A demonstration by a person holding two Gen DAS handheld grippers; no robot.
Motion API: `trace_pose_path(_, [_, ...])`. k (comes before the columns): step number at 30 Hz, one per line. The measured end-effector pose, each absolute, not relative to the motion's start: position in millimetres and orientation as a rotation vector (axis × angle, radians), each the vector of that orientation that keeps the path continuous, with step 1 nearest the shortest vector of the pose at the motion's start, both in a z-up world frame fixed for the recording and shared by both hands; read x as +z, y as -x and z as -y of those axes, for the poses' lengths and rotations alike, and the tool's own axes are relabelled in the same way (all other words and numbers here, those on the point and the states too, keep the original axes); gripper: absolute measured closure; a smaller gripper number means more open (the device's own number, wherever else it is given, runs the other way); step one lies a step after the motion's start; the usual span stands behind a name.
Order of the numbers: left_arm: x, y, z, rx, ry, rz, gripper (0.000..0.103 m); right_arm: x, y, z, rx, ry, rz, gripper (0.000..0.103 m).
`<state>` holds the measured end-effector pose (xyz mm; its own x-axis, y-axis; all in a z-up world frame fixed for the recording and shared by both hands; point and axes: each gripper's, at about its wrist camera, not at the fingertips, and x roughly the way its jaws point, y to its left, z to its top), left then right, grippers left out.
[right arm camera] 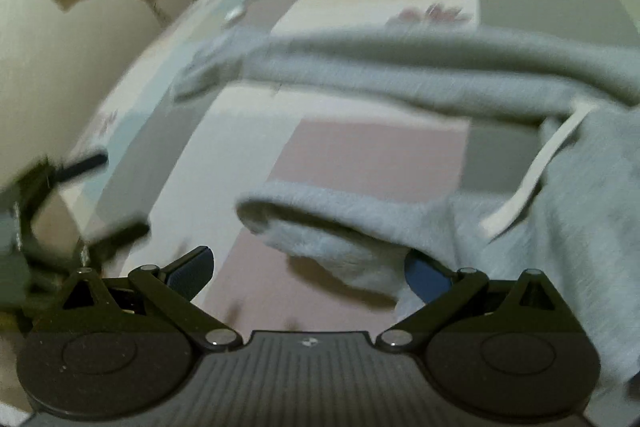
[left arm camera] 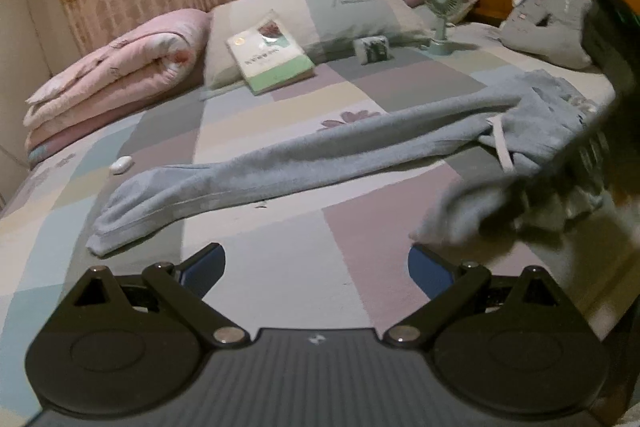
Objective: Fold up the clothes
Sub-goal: 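Grasp the grey pant leg with the right gripper and lift it, then grasp the grey pant cuff with the left gripper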
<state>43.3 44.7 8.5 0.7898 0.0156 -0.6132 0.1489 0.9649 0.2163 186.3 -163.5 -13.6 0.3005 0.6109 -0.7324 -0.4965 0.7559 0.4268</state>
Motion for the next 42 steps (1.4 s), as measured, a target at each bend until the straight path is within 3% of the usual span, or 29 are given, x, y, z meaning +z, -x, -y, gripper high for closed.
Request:
trace_pose_path(10, [-9.1,-59.7,-25.6,-0.135,-0.279,-0.706,0.005,-31.7,-243.0,201.1,0.569,-0.125,-1.045,0.0])
trace_pose_path(20, [-25.5,-77.9,5.9,-0.254,-0.298,-0.736,0.005,-3.4,-174.9,227.0,0.574,-0.146,-0.991,0.0])
trace_pose_path(31, [-57.6,-103.0,88.2,-0.366,-0.538,-0.576,0.005,-31.5,-82.5,276.8,0.477,-0.325,-1.017,0.0])
trace_pose_path(42, [-62.3,-116.6,129.7,-0.244,-0.706,-0.434,0.005,-44.6,-70.6,306.7,0.465,-0.464,-0.986,0.0])
